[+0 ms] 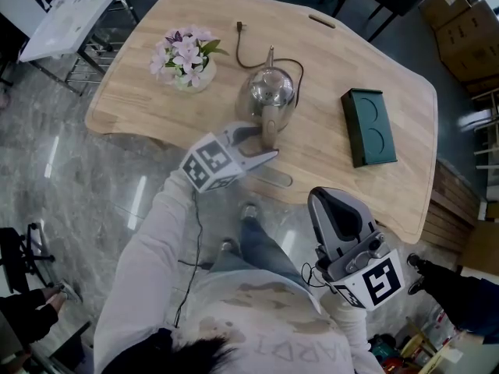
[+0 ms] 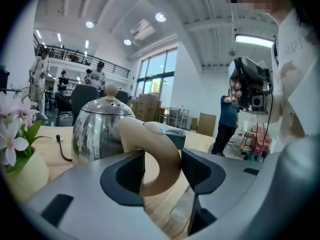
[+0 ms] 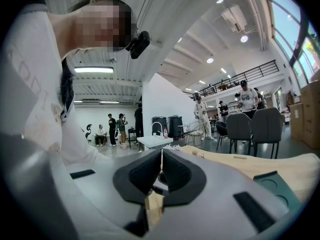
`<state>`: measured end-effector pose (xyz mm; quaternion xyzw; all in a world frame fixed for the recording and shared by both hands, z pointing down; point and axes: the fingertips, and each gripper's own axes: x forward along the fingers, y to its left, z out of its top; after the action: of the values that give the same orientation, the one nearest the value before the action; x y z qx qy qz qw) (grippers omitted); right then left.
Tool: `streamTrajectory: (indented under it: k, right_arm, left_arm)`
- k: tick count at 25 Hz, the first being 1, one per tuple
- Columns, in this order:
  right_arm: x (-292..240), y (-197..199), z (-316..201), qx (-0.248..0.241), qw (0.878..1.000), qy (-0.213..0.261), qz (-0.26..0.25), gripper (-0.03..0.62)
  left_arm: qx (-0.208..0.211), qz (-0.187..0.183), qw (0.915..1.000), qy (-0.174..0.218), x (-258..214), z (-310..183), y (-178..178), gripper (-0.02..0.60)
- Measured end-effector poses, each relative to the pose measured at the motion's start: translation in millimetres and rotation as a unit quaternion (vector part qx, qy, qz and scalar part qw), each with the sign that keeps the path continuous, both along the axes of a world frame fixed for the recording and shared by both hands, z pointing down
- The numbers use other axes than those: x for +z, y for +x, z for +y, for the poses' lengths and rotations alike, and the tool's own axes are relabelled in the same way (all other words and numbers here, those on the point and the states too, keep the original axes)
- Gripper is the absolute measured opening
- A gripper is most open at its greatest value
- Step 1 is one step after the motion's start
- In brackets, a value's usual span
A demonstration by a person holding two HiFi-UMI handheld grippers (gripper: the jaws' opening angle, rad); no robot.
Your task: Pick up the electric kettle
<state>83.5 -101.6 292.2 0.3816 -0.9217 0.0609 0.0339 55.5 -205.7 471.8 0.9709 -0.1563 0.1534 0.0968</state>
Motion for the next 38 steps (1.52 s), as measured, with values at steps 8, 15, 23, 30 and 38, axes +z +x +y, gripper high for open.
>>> streamTrajectory:
  k: [8, 15, 23, 30, 38]
  right_arm:
    - [4, 8, -4, 0.005, 1.0, -0.005, -0.001, 0.018]
    - [7, 17, -6, 0.011, 1.0, -0.008, 0.001, 0.018]
    - [8, 24, -7, 0.015, 1.0, -0.012, 0.001, 0.018]
    - [11, 28, -9, 0.019, 1.0, -0.014, 0.001, 0.018]
    - [13, 32, -11, 0.02, 1.0, -0.02, 0.002, 0.018]
  left_arm:
    - [0.012, -0.009, 0.9999, -0.002, 9, -2, 13, 0.206]
    - [0.034, -0.009, 0.9994, -0.004, 13, 2, 30, 0.206]
    - [0.048, -0.005, 0.9988, -0.009, 14, 4, 46, 0.206]
    - [0.04, 0.003, 0.9992, -0.006, 18, 3, 59, 0.206]
    - [0.009, 0.02, 0.9998, 0.002, 14, -1, 72, 0.206]
